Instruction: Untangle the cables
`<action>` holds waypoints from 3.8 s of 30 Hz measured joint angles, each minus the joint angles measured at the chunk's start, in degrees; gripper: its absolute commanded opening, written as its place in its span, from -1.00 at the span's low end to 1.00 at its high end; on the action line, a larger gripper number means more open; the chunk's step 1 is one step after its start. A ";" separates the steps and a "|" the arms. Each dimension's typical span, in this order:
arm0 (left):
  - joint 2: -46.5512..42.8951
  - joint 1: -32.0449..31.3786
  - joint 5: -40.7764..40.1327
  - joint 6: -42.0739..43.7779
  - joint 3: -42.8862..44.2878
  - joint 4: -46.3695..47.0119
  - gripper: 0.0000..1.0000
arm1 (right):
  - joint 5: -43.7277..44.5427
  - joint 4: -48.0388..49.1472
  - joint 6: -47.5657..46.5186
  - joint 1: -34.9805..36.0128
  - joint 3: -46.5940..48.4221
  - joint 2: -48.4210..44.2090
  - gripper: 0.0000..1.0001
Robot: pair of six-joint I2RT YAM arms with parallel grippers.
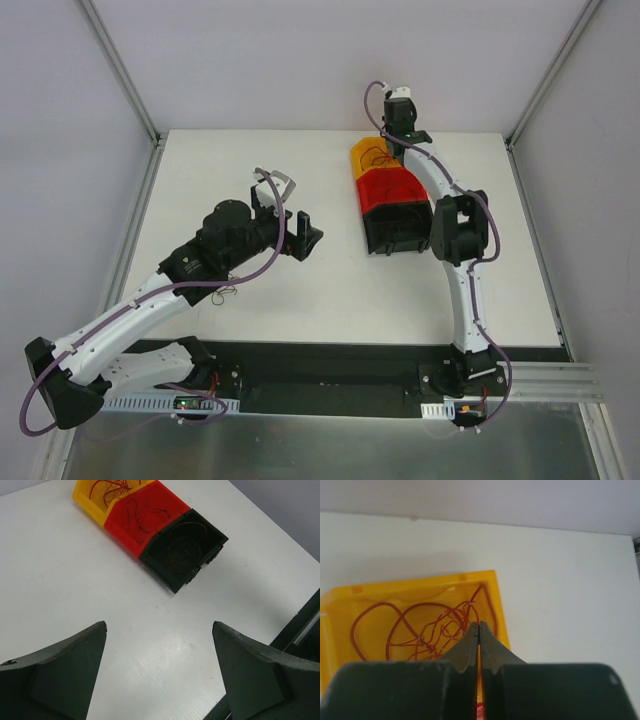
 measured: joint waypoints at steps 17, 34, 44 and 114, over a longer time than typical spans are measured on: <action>2.93 0.00 1.36 -0.04 0.63 -0.74 0.71 | 0.20 -6.12 -5.16 1.14 4.85 8.15 -0.09; 4.90 0.00 -3.04 1.55 0.63 -0.66 0.75 | -12.39 -11.21 4.55 2.29 -24.11 -32.50 0.31; 17.27 3.87 0.13 -5.38 0.96 -3.28 0.57 | -26.03 -2.29 14.67 9.79 -71.45 -64.11 0.35; 9.62 5.49 22.77 -27.43 -24.26 7.23 -1.00 | -62.18 50.18 33.22 23.93 -104.98 -53.09 -0.41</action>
